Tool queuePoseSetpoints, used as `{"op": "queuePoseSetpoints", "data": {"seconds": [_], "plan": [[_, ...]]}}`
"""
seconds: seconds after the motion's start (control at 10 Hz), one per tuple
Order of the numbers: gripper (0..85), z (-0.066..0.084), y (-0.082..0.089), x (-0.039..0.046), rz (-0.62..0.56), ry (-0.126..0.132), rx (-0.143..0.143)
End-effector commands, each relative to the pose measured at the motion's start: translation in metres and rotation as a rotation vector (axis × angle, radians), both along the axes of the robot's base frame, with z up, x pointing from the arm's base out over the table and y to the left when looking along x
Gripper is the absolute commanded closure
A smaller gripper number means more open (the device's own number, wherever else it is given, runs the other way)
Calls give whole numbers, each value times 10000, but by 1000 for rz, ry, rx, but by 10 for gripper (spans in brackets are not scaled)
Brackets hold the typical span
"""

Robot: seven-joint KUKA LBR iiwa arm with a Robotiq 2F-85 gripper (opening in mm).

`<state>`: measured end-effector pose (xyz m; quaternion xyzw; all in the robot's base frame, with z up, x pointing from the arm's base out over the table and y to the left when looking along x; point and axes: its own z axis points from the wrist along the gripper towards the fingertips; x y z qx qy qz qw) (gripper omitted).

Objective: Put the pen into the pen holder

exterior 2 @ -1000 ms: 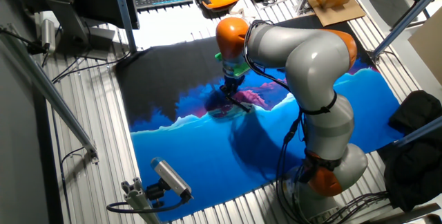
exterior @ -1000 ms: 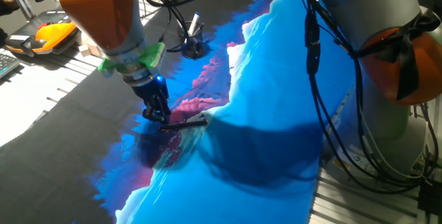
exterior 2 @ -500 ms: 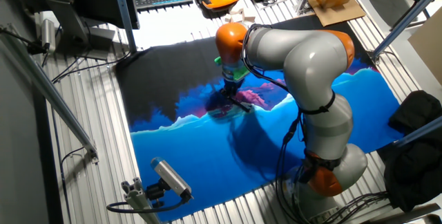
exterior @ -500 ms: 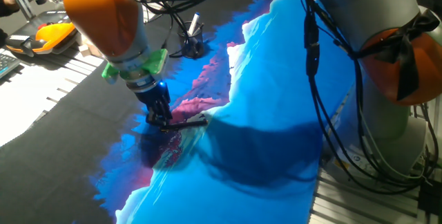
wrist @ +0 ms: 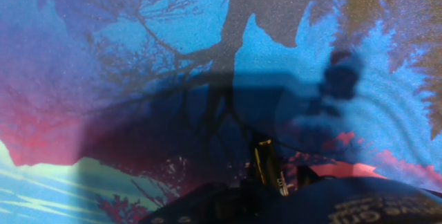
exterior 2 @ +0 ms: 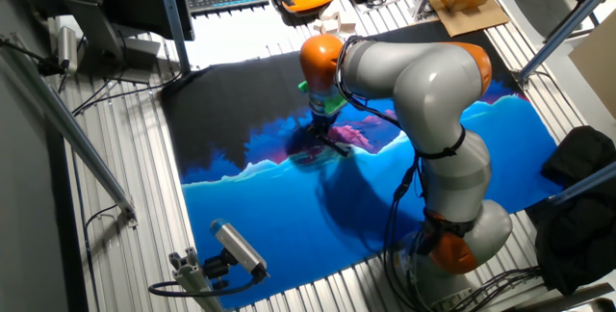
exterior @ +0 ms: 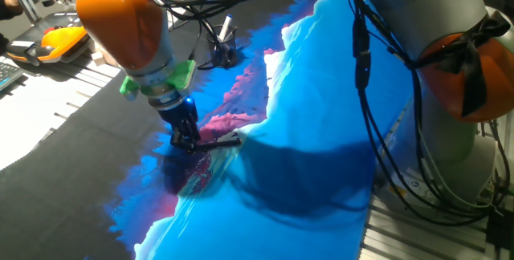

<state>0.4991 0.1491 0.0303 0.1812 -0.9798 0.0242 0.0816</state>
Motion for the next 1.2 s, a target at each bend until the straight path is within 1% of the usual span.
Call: {"op": "queuePoseSetpoints", "data": {"seconds": [0.0, 0.1, 0.3, 0.4, 0.5, 0.7, 0.8, 1.1], "plan": [[510, -1, 1, 3, 2, 9, -6], [510, 4, 10, 0, 3, 17, -17], [510, -6, 19, -6, 2, 16, -17], [510, -22, 20, -5, 5, 17, -27], [510, -29, 24, -5, 7, 26, -35], [510, -23, 39, -6, 9, 35, -53], [510, -21, 42, -6, 11, 37, -63], [510, -16, 49, -5, 14, 42, -83]]}}
